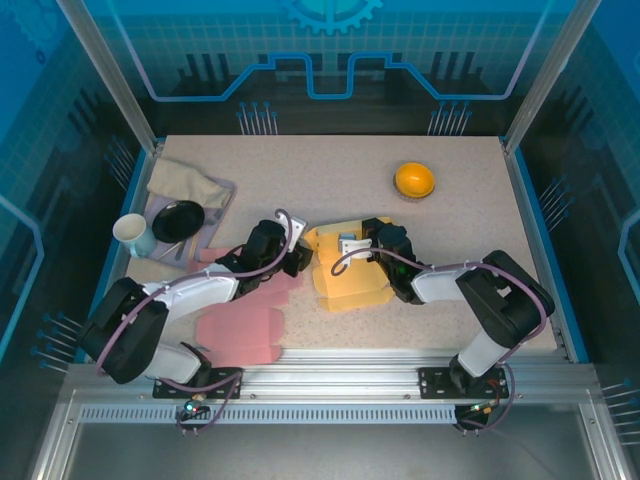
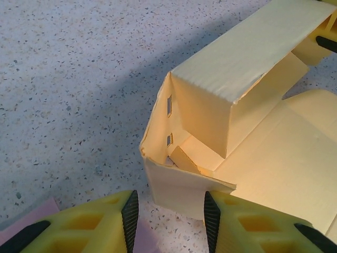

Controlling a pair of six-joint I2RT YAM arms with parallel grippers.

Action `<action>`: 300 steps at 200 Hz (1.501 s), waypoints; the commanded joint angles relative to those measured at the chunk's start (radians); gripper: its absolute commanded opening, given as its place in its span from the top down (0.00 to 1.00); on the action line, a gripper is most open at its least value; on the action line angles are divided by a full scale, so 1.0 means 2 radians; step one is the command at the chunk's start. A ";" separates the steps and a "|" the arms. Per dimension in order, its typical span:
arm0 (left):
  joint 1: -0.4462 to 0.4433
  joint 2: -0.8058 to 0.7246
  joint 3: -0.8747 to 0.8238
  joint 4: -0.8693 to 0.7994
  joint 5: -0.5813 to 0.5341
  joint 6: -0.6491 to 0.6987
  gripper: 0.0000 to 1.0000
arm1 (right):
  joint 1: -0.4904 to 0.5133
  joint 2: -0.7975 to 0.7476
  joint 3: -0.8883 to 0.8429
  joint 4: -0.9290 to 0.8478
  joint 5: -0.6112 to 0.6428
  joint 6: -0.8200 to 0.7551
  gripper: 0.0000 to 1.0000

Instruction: Fold the paper box

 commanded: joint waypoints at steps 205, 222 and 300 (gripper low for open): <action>0.076 -0.053 -0.035 0.057 0.141 -0.011 0.59 | -0.008 -0.002 -0.001 -0.011 -0.017 0.026 1.00; 0.077 -0.055 -0.047 0.064 0.148 -0.009 0.59 | -0.009 0.000 0.000 -0.010 -0.017 0.028 1.00; 0.078 -0.001 -0.034 0.070 0.154 0.005 0.59 | -0.006 0.004 -0.005 -0.001 -0.014 0.021 1.00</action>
